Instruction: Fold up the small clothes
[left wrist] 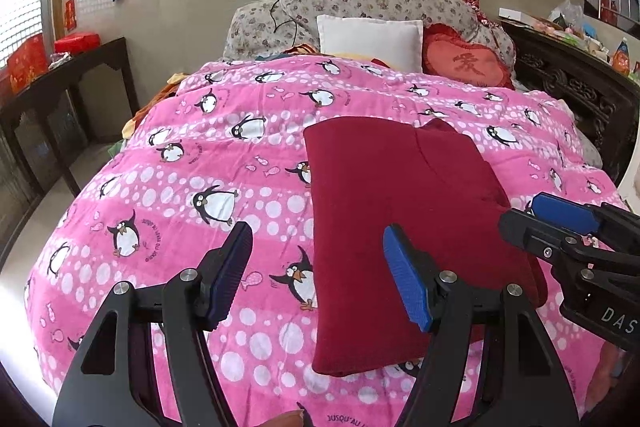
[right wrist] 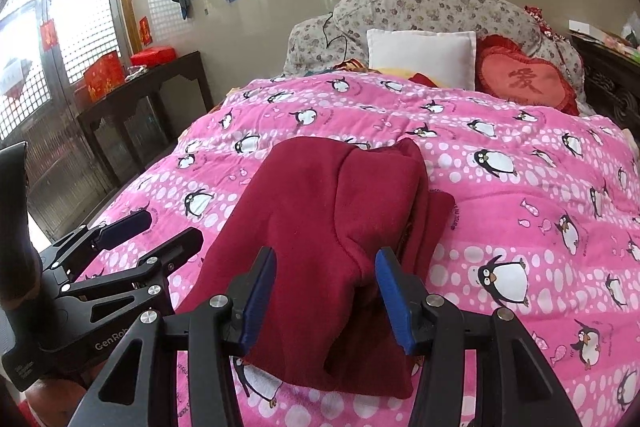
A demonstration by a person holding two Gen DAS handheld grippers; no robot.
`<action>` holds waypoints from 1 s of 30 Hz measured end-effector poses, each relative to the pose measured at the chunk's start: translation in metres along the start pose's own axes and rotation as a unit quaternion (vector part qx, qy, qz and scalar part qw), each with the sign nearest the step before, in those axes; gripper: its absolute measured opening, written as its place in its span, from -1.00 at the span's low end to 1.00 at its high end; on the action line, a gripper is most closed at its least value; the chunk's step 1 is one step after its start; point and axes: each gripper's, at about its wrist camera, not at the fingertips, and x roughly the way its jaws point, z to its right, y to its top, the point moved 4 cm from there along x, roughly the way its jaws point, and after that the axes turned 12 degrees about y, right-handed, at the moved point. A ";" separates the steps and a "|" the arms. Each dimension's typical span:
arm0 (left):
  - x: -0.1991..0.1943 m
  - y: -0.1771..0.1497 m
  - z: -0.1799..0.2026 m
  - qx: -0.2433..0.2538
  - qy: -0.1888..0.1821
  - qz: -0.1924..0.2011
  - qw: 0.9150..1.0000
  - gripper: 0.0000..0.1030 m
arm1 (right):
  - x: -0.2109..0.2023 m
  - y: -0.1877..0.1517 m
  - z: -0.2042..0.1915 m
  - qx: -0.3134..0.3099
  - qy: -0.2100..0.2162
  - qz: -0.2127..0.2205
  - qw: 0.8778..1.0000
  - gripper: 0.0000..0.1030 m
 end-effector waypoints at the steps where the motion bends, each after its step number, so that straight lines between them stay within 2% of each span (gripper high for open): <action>1: 0.001 0.000 0.001 0.000 -0.001 0.000 1.000 0.33 | 0.001 0.000 0.000 0.000 -0.001 0.000 1.000 -0.03; 30: 0.003 -0.003 0.010 0.013 -0.007 0.003 1.000 0.33 | 0.005 -0.006 0.006 0.013 0.008 -0.006 1.000 -0.02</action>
